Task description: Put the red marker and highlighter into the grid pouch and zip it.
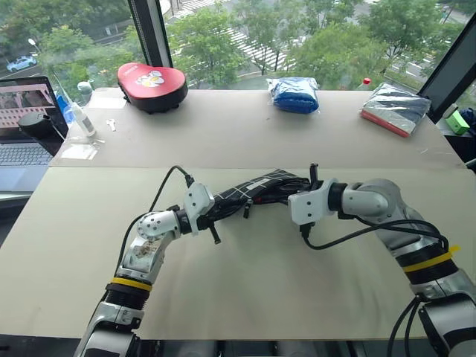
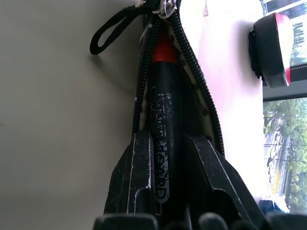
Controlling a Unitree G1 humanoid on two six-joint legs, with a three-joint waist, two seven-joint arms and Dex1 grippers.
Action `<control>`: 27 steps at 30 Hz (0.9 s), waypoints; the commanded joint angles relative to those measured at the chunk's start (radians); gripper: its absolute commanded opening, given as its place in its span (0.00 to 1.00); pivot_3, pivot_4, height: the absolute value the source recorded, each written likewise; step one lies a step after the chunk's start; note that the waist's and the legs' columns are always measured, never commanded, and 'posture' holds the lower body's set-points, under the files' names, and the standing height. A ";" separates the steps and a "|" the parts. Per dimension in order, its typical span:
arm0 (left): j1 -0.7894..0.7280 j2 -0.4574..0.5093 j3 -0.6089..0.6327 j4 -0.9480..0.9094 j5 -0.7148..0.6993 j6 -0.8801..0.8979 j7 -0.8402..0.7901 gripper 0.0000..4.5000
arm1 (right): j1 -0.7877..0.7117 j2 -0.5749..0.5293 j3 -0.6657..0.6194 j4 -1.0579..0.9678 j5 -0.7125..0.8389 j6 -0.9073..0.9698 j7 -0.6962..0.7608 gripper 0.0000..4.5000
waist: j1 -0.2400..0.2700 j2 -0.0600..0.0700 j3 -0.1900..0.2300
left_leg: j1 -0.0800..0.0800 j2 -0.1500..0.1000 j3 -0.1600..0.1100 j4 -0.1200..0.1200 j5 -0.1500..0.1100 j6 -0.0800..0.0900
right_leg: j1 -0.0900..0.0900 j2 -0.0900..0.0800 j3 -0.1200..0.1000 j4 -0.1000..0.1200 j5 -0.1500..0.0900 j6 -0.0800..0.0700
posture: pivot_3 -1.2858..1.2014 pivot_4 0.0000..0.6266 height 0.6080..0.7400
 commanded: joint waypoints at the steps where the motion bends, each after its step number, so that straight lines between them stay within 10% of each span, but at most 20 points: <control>1: -0.014 -0.007 0.007 -0.024 -0.016 -0.008 0.000 0.00 | -0.045 0.039 0.013 0.018 -0.001 -0.071 -0.027 0.11 | -0.002 0.000 0.000 | 0.000 0.000 0.000 0.000 0.000 0.000 | 0.000 0.000 0.000 0.000 0.000 0.000 | 0.52 0.24 1.00; 3: -0.013 -0.006 0.008 -0.026 -0.016 -0.007 0.000 0.00 | -0.046 0.051 0.013 0.030 0.015 -0.075 -0.014 0.11 | -0.002 0.000 0.000 | 0.000 0.000 0.000 0.000 0.000 0.000 | 0.000 0.000 0.000 0.000 0.000 0.000 | 0.52 0.24 1.00; 9: -0.007 -0.003 0.010 -0.032 -0.016 -0.007 0.003 0.00 | -0.047 0.062 -0.027 0.038 0.051 0.001 0.005 0.60 | -0.005 0.000 0.000 | 0.000 0.000 0.000 0.000 0.000 0.000 | 0.000 0.000 0.000 0.000 0.000 0.000 | 0.52 0.24 1.00; 17: -0.003 -0.002 0.008 -0.038 -0.015 -0.007 0.005 0.00 | -0.018 -0.025 -0.150 0.030 0.216 0.028 0.064 0.60 | -0.004 0.000 0.000 | 0.000 0.000 0.000 0.000 0.000 0.000 | 0.000 0.000 0.000 0.000 0.000 0.000 | 0.52 0.24 1.00; 21: -0.001 0.001 0.008 -0.037 -0.015 -0.008 0.003 0.00 | 0.130 -0.098 -0.394 -0.270 0.885 0.808 0.174 0.60 | 0.005 0.000 0.000 | -0.001 0.001 -0.001 -0.001 -0.002 0.004 | 0.000 0.000 -0.001 0.000 0.000 0.000 | 0.52 0.24 1.00; 27: -0.003 0.003 0.008 -0.032 -0.016 -0.011 -0.001 0.00 | 0.307 -0.210 -0.503 -0.441 1.154 1.128 0.209 0.60 | 0.010 0.000 0.000 | -0.003 0.001 -0.002 0.000 -0.006 0.010 | -0.001 -0.001 0.000 -0.001 0.001 -0.001 | 0.52 0.24 1.00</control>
